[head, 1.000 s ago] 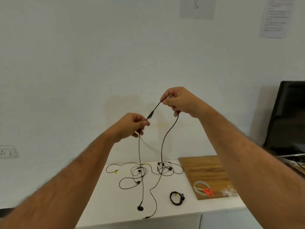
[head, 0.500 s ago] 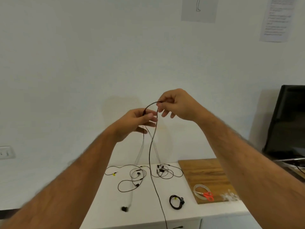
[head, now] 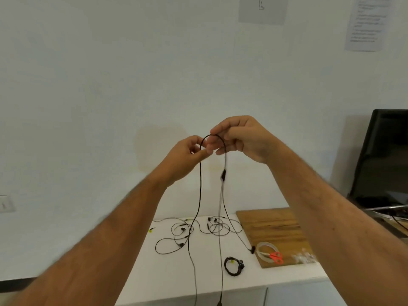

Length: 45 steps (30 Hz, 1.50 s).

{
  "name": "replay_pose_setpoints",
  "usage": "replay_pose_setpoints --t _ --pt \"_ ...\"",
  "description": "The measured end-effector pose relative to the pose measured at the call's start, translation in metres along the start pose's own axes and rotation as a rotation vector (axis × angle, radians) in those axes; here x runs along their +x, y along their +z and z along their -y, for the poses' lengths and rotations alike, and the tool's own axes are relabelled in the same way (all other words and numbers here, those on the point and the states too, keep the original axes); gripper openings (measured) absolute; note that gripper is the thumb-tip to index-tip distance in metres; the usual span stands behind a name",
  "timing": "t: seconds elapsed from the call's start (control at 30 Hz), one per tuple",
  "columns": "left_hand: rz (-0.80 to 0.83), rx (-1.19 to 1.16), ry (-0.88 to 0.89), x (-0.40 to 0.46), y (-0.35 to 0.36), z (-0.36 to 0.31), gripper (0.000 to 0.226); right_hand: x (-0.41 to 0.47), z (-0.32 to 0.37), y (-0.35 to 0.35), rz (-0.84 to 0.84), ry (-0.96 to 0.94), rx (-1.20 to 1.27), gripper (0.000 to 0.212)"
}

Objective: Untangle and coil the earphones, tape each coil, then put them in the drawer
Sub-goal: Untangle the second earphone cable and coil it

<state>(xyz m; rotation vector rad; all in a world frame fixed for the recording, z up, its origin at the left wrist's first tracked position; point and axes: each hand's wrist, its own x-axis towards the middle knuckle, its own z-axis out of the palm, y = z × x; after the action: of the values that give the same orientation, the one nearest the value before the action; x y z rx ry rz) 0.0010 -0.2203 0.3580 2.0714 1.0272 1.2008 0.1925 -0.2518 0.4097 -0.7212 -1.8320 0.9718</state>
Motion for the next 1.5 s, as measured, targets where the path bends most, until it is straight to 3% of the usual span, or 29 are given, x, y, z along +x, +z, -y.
replay_pose_setpoints --t 0.07,0.13,0.2,0.3,0.43,0.53,0.73,0.93,1.0,1.07,1.13,1.2,1.27,1.33,1.5 --pt "-0.046 0.045 0.024 0.000 0.000 -0.004 0.016 -0.002 0.001 -0.006 -0.001 0.002 0.126 0.021" --pt "0.027 -0.035 -0.032 -0.002 -0.005 -0.002 0.013 -0.004 0.000 -0.014 -0.076 -0.019 0.171 0.014" --pt "0.130 -0.143 -0.073 -0.009 -0.009 0.002 0.012 -0.010 -0.004 -0.025 -0.159 -0.028 0.141 0.012" --pt "0.121 -0.196 -0.057 -0.016 -0.010 0.002 0.015 -0.021 -0.013 -0.040 -0.214 0.040 0.051 0.013" --pt "0.119 -0.108 -0.042 -0.011 0.000 -0.014 0.017 -0.027 -0.022 -0.031 -0.008 0.235 -0.059 0.033" --pt "0.140 -0.019 -0.044 -0.007 0.006 -0.020 0.021 -0.023 -0.024 -0.014 0.072 0.244 -0.240 0.036" --pt "0.149 0.027 -0.125 -0.015 -0.003 -0.003 0.024 -0.022 -0.035 -0.023 -0.108 0.175 -0.476 0.009" --pt "0.190 0.076 -0.185 -0.020 -0.020 0.009 0.023 -0.039 -0.060 -0.051 -0.400 0.216 -0.241 0.009" --pt "0.196 0.070 -0.180 -0.017 -0.018 0.005 0.023 -0.041 -0.061 -0.050 -0.342 0.258 -0.118 0.007" --pt "0.209 0.057 -0.158 -0.012 -0.011 -0.005 0.023 -0.039 -0.056 -0.042 -0.133 0.300 -0.069 0.022" --pt "0.223 0.064 -0.117 -0.006 -0.003 -0.017 0.023 -0.031 -0.048 -0.029 0.031 0.292 -0.146 0.036" --pt "0.227 0.096 -0.085 -0.002 0.003 -0.026 0.023 -0.020 -0.040 -0.021 0.046 0.236 -0.280 0.026" --pt "0.220 0.106 -0.090 0.000 0.002 -0.027 0.023 -0.013 -0.032 -0.024 -0.025 0.171 -0.440 0.008" --pt "0.198 0.082 -0.134 -0.002 -0.006 -0.020 0.025 -0.013 -0.027 -0.038 -0.158 0.126 -0.540 0.007" --pt "0.154 -0.012 -0.205 -0.015 -0.028 -0.001 0.028 -0.029 -0.026 -0.074 -0.569 0.102 -0.331 0.015"
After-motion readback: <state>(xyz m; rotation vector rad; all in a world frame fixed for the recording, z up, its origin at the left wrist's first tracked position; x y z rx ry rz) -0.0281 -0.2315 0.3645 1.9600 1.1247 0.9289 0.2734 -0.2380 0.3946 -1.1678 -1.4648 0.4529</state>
